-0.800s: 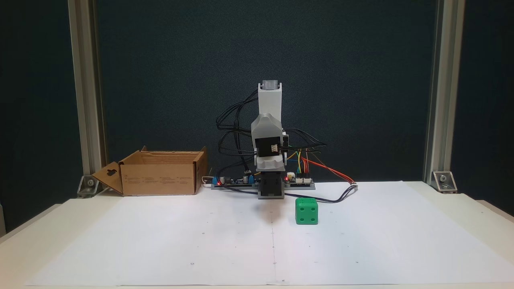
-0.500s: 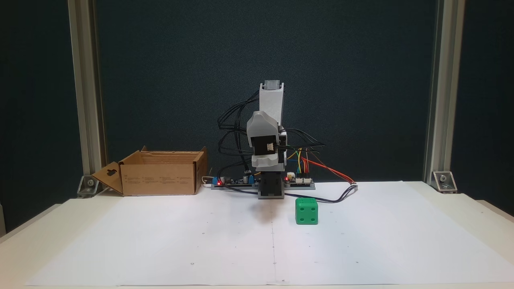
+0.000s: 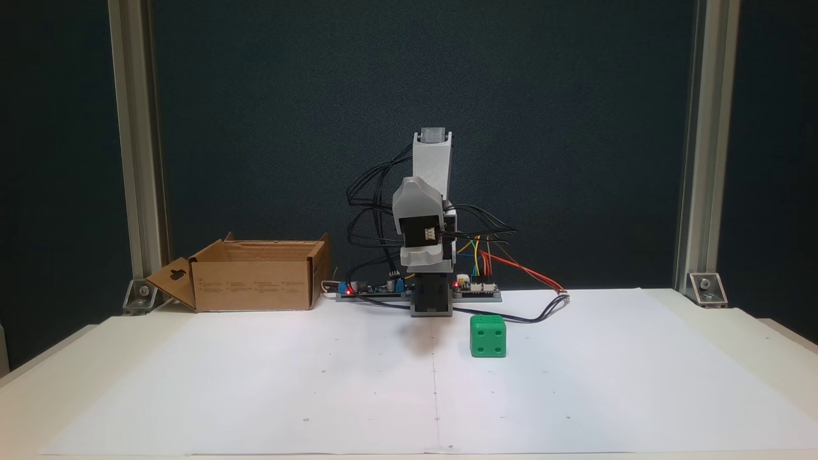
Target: Grasp a green dice and put it in the bin.
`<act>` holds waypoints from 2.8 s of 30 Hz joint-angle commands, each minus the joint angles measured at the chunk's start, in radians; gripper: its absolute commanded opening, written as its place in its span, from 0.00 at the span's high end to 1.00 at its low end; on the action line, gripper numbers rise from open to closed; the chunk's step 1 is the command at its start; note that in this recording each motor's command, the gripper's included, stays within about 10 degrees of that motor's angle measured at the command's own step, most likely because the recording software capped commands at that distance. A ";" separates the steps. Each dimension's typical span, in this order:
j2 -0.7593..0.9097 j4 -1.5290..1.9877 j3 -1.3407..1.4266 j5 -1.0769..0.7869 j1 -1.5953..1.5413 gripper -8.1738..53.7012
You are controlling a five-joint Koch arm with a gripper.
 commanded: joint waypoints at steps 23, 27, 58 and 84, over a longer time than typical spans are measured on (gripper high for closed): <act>0.106 -0.061 0.044 0.020 -0.005 0.14; 0.106 -0.061 0.044 0.023 -0.091 0.14; 0.110 0.796 -0.522 -0.069 -0.002 0.16; 0.005 2.499 -1.167 0.164 -0.416 0.17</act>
